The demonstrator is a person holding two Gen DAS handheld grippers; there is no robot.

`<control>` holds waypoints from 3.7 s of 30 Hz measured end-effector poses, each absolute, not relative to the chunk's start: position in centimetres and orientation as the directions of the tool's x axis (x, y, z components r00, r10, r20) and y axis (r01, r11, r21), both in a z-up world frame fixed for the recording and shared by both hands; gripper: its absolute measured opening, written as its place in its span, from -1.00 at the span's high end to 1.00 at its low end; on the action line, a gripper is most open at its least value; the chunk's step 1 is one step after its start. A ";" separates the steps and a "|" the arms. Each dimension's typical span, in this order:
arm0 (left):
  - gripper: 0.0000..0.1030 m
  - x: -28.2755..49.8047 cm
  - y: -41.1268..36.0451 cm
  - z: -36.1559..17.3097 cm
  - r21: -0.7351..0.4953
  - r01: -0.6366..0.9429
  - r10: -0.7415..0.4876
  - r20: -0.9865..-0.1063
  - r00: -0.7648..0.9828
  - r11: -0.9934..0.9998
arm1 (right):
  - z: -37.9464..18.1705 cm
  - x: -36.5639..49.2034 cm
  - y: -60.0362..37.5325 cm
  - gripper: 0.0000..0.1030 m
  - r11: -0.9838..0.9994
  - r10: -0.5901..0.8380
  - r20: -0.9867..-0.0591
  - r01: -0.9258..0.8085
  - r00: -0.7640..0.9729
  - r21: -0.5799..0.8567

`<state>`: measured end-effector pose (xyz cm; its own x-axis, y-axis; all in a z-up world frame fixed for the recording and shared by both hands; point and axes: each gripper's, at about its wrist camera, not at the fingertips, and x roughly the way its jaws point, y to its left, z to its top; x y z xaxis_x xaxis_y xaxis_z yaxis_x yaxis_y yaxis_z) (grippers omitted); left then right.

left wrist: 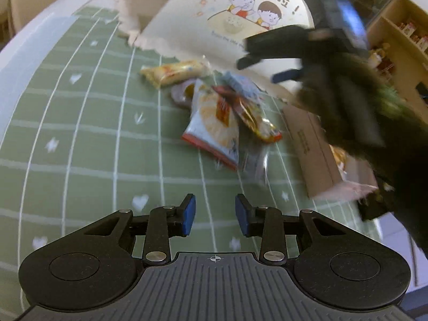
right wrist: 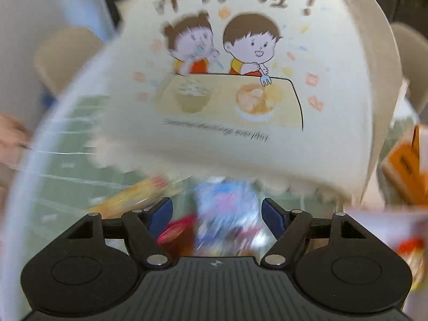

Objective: Organize snacks

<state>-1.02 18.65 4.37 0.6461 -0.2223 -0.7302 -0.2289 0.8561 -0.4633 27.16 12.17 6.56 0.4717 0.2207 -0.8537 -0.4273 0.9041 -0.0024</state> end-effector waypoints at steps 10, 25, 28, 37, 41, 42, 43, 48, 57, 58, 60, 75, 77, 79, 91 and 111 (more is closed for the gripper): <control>0.28 -2.9 21.0 3.8 -0.568 -0.210 -0.294 -0.666 0.686 0.796 | 3.7 23.5 12.7 -0.17 0.903 0.241 -0.916 -0.420 0.321 0.090; 0.28 0.4 22.6 5.2 -0.512 -0.215 -0.227 -0.667 0.710 0.832 | 7.3 5.9 4.8 -0.29 0.821 0.347 -0.870 -0.561 0.350 0.101; 0.28 1.0 21.3 5.9 -0.518 -0.182 -0.248 -0.652 0.717 0.836 | 7.6 5.0 1.8 -0.41 0.833 0.329 -0.855 -0.550 0.400 0.063; 0.28 -2.5 16.4 5.9 -0.540 -0.075 -0.387 -0.686 0.616 0.838 | 4.0 5.5 -1.5 -0.41 0.844 0.330 -0.853 -0.531 0.405 0.074; 0.28 -3.3 17.3 5.6 -0.475 -0.178 -0.285 -0.743 0.605 0.862 | 3.9 3.3 0.1 -0.48 0.769 0.498 -0.802 -0.596 0.331 0.231; 0.28 -3.3 17.5 5.7 -0.459 -0.203 -0.257 -0.753 0.606 0.865 | 4.0 2.5 0.3 -0.47 0.740 0.527 -0.790 -0.626 0.313 0.245; 0.28 -3.4 17.6 5.8 -0.441 -0.227 -0.228 -0.761 0.607 0.868 | 4.2 1.7 0.3 -0.47 0.716 0.548 -0.777 -0.654 0.311 0.244; 0.28 -3.4 16.9 5.8 -0.414 -0.246 -0.204 -0.782 0.589 0.877 | 4.1 -0.6 -0.8 -0.47 0.751 0.433 -0.745 -0.660 0.507 -0.012; 0.28 -4.3 13.2 5.3 -0.449 -0.130 -0.313 -0.775 0.548 0.884 | 2.5 1.7 -3.1 0.36 0.848 0.283 -0.806 -0.529 0.519 -0.043; 0.28 -4.4 13.2 5.2 -0.446 -0.132 -0.312 -0.779 0.543 0.885 | 2.5 1.3 -3.2 0.37 0.849 0.277 -0.812 -0.526 0.514 -0.044; 0.28 -4.4 13.5 5.3 -0.439 -0.137 -0.300 -0.779 0.551 0.888 | 2.5 0.0 -3.8 0.38 0.853 0.250 -0.817 -0.517 0.519 -0.067; 0.28 4.2 15.1 6.9 -0.331 -0.192 -0.137 -0.754 0.642 0.924 | 3.9 -3.2 -8.7 -0.05 0.914 0.172 -0.822 -0.399 0.544 -0.073; 0.28 5.0 13.6 6.4 -0.257 -0.170 -0.099 -0.777 0.621 0.952 | 3.6 -2.7 -8.2 -0.05 0.904 0.173 -0.824 -0.419 0.540 -0.085; 0.28 5.3 12.2 5.8 -0.154 -0.138 -0.041 -0.798 0.601 0.978 | 3.1 -2.5 -7.7 -0.05 0.889 0.165 -0.827 -0.444 0.537 -0.111; 0.24 3.1 12.1 5.8 -0.230 -0.140 -0.100 -0.788 0.607 0.963 | 1.4 -2.2 -8.7 -0.54 0.881 0.229 -0.801 -0.468 0.553 -0.071; 0.14 -1.3 13.3 5.2 -0.410 -0.093 -0.303 -0.792 0.530 0.907 | 2.0 2.6 -4.7 0.23 0.835 0.300 -0.812 -0.550 0.501 -0.031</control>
<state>-1.26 13.32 5.22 0.5300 -0.3030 -0.7920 -0.0934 0.9075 -0.4096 2.62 -4.70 1.97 0.5009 0.3001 -0.8118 -0.5500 0.8346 -0.0308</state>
